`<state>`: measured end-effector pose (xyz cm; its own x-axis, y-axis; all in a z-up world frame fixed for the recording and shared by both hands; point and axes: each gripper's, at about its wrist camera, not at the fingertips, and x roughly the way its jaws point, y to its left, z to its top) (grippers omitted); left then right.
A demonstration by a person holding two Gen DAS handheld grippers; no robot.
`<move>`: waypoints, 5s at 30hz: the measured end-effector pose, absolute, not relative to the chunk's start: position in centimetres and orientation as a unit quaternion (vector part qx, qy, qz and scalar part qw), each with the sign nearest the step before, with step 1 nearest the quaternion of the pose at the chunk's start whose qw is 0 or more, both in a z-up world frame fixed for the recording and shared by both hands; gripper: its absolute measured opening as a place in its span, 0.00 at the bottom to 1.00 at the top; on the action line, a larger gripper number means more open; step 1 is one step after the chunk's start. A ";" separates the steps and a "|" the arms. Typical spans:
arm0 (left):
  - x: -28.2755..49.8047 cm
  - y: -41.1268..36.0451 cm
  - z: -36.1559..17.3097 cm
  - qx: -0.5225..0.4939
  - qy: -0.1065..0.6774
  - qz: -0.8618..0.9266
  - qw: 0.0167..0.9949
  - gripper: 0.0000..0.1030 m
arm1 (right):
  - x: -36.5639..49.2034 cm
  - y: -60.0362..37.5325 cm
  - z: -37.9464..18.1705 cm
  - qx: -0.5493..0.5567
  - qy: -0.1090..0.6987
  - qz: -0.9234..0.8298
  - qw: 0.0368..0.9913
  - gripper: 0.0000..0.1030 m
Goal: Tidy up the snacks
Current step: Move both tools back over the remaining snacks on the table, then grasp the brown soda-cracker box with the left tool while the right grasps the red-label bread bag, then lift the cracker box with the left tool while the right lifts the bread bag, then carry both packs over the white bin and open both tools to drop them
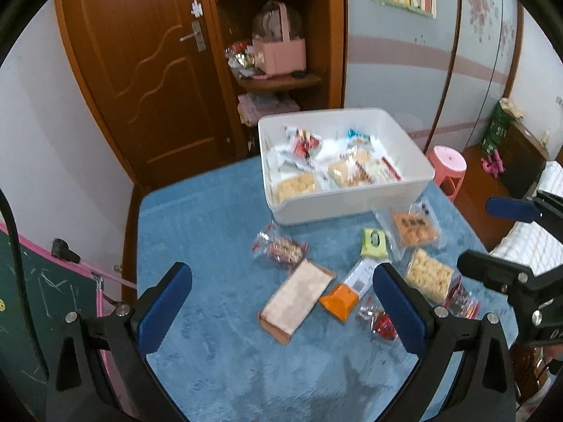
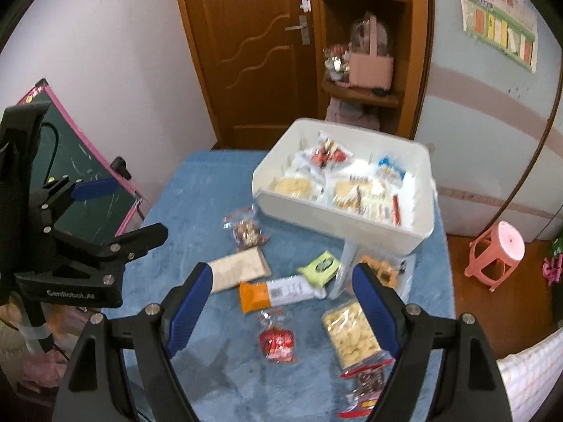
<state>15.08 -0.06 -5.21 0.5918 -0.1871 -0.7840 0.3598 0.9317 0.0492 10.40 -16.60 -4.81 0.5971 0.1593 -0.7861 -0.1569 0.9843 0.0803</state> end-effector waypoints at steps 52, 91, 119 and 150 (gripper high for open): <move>23.2 -1.8 -26.3 0.140 0.583 -0.193 0.777 0.76 | 9.3 -15.0 -24.5 0.010 0.559 0.074 0.825 0.68; 10.0 1.2 -19.2 0.008 0.553 -0.081 0.829 0.10 | 4.5 -15.6 -18.3 0.018 0.488 0.084 0.868 0.53; 12.5 0.8 -26.5 0.003 0.621 -0.063 0.782 0.89 | 4.9 -16.2 -20.4 0.035 0.513 0.095 0.853 0.53; 10.8 -3.3 -19.7 0.048 0.559 -0.105 0.821 0.54 | 5.5 -17.3 -18.4 0.047 0.496 0.089 0.863 0.53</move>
<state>10.75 -3.33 -19.74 0.3534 -0.1193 -0.9278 0.2256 0.9734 -0.0393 5.51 -17.35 -18.37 0.4932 0.1997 -0.8467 -0.1058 0.9798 0.1695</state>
